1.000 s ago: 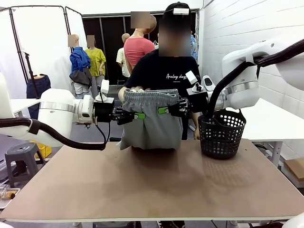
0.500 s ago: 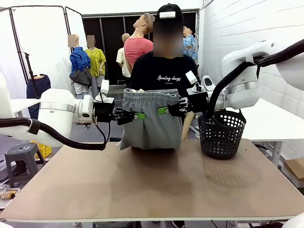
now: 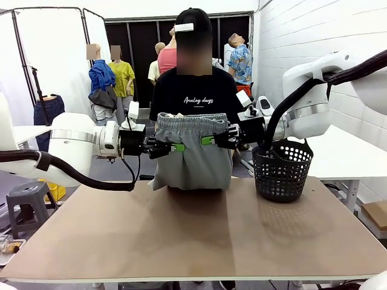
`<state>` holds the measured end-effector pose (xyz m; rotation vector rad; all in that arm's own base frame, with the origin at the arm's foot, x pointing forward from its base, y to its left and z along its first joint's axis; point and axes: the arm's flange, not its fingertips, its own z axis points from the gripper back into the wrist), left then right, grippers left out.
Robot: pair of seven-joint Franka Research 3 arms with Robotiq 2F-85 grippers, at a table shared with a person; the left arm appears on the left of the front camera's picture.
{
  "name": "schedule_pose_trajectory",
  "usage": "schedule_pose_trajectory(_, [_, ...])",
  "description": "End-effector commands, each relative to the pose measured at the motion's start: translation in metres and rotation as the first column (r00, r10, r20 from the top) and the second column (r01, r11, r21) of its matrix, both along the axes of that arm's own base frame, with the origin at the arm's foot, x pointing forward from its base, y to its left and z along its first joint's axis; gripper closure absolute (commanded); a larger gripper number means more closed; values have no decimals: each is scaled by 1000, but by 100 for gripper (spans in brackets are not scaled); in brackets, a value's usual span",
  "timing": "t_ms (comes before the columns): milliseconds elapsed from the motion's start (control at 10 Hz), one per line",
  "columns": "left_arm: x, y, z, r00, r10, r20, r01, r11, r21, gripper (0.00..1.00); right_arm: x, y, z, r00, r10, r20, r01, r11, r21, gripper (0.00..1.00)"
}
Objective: Fold the training pants.
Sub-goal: Release the ends of the Training pants and then grab the overlapped ends.
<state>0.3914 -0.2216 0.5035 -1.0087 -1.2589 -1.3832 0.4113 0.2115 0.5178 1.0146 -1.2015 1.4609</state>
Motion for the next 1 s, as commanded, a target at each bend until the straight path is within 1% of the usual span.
schedule_pose_trajectory(0, [-1, -2, 6, 1000, -6, 13, 6, 1000, -4, 100, -1, -2, -1, 1000, 12, -5, -12, 1000, 13, 100])
schedule_pose_trajectory(900, [-1, -2, 6, 1000, -6, 13, 6, 1000, -4, 100, -1, -2, -1, 1000, 12, -5, -12, 1000, 13, 100])
